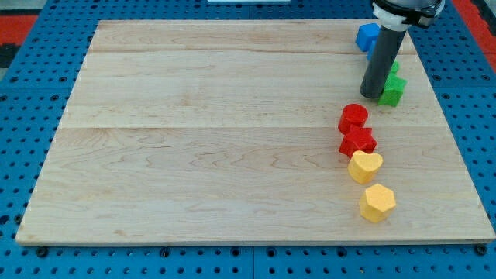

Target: Slide the red circle towards center right of the board

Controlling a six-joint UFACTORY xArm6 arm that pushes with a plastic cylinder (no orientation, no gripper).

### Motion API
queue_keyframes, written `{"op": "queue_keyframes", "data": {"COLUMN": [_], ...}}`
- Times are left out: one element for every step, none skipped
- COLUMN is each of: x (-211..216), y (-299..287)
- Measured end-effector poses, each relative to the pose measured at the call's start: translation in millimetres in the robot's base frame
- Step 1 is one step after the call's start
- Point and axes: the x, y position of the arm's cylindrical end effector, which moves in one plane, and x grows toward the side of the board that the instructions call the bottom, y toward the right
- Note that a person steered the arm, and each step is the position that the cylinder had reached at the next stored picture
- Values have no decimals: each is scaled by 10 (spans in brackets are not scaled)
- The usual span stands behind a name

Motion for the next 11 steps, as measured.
{"op": "queue_keyframes", "data": {"x": [-38, -140, -76, 418, 439, 615, 652, 652, 652, 652, 652], "y": [-146, -1028, -1071, -1073, -1073, -1029, -918, -755, -495, -245, -121]}}
